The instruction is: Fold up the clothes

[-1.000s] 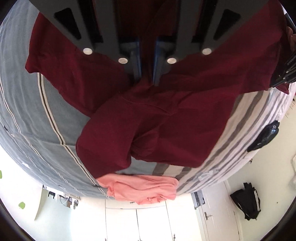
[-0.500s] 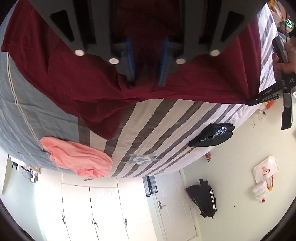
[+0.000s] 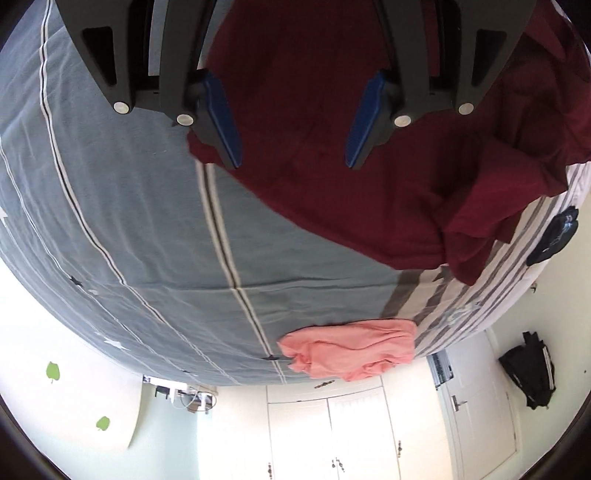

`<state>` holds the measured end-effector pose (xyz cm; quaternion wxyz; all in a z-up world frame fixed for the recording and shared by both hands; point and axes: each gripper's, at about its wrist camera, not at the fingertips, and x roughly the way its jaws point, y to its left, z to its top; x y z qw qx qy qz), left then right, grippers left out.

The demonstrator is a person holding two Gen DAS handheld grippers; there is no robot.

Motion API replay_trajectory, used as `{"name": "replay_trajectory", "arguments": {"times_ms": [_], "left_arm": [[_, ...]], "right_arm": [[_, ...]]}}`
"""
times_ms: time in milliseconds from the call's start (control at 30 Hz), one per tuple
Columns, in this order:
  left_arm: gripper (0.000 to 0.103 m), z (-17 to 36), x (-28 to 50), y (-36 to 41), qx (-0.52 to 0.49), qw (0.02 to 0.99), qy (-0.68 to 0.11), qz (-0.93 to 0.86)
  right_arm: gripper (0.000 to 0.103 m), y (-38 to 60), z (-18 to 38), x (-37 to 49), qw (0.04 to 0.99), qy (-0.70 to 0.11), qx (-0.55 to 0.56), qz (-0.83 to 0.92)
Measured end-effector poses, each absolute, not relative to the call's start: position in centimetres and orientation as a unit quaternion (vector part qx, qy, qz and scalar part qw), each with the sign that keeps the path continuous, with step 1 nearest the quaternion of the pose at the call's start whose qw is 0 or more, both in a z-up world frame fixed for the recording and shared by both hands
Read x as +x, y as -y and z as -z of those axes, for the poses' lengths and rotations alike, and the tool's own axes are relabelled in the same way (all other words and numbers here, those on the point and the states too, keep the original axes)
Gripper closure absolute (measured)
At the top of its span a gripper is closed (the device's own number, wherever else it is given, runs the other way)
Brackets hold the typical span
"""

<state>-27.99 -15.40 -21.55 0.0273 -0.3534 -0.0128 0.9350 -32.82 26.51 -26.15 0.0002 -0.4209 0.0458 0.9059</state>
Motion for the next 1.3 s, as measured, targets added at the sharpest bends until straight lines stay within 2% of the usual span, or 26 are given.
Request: {"name": "replay_trajectory", "arguments": {"times_ms": [100,233,267,400,433,467,500,533,567,600,633,667,700,733,967,1067,1133,1300], "left_arm": [[0.014,22.0,-29.9,9.2,-0.366,0.082,-0.001,-0.927],[0.014,25.0,-31.8,3.4,-0.396,0.083,-0.039,-0.914],[0.014,25.9,-32.2,2.8,-0.401,0.077,-0.049,-0.912],[0.018,28.8,-33.6,2.9,-0.427,0.076,-0.042,-0.9],[0.034,29.1,-33.7,3.3,-0.429,0.077,-0.032,-0.9],[0.055,29.4,-33.8,3.7,-0.43,0.077,-0.022,-0.899],[0.065,29.4,-33.9,4.0,-0.431,0.072,-0.016,-0.899],[0.083,29.4,-34.0,4.4,-0.432,0.065,-0.013,-0.9],[0.088,29.4,-34.1,4.8,-0.433,0.058,-0.009,-0.9],[0.09,28.9,-33.9,5.6,-0.424,0.048,-0.005,-0.904],[0.093,28.1,-33.6,6.5,-0.413,0.036,0.0,-0.91],[0.096,27.4,-33.4,7.5,-0.401,0.025,0.005,-0.916],[0.096,26.6,-33.1,8.4,-0.389,0.014,0.009,-0.921],[0.097,25.9,-32.8,9.4,-0.378,0.002,0.014,-0.926],[0.097,20.8,-30.2,19.5,-0.349,-0.052,0.06,-0.934],[0.096,21.1,-29.2,22.2,-0.386,-0.027,0.101,-0.917],[0.093,22.1,-28.9,22.8,-0.415,-0.032,0.091,-0.905],[0.089,24.7,-27.5,23.6,-0.443,-0.072,0.083,-0.89]], "right_arm": [[0.047,-27.0,26.7,-33.6,-0.009,-0.046,-0.422,-0.905],[0.042,-25.3,27.6,-34.7,-0.037,-0.027,-0.428,-0.903],[0.039,-24.8,27.9,-34.9,-0.044,-0.022,-0.429,-0.902],[0.039,-22.9,29.6,-35.8,-0.049,-0.001,-0.456,-0.889],[0.039,-22.4,30.1,-36.0,-0.05,0.007,-0.463,-0.885],[0.039,-21.8,30.7,-36.2,-0.048,0.016,-0.47,-0.881],[0.037,-21.7,30.7,-36.2,-0.05,0.017,-0.467,-0.883],[0.039,-21.7,30.8,-36.1,-0.051,0.017,-0.464,-0.884],[0.045,-21.6,30.8,-36.1,-0.053,0.018,-0.461,-0.886],[0.062,-21.6,30.8,-36.1,-0.054,0.018,-0.458,-0.887],[0.068,-21.5,30.8,-36.1,-0.056,0.019,-0.455,-0.889],[0.081,-21.4,30.8,-36.1,-0.057,0.019,-0.452,-0.89],[0.094,-21.4,30.8,-36.1,-0.059,0.019,-0.449,-0.891],[0.097,-21.5,30.6,-36.0,-0.059,0.018,-0.447,-0.893],[0.101,-23.1,27.0,-34.6,-0.054,-0.018,-0.415,-0.908],[0.102,-23.9,25.3,-33.9,-0.052,-0.035,-0.4,-0.914],[0.102,-24.1,24.7,-33.2,-0.056,-0.04,-0.407,-0.911],[0.102,-21.5,28.6,-31.4,-0.085,0.018,-0.485,-0.87]]}}
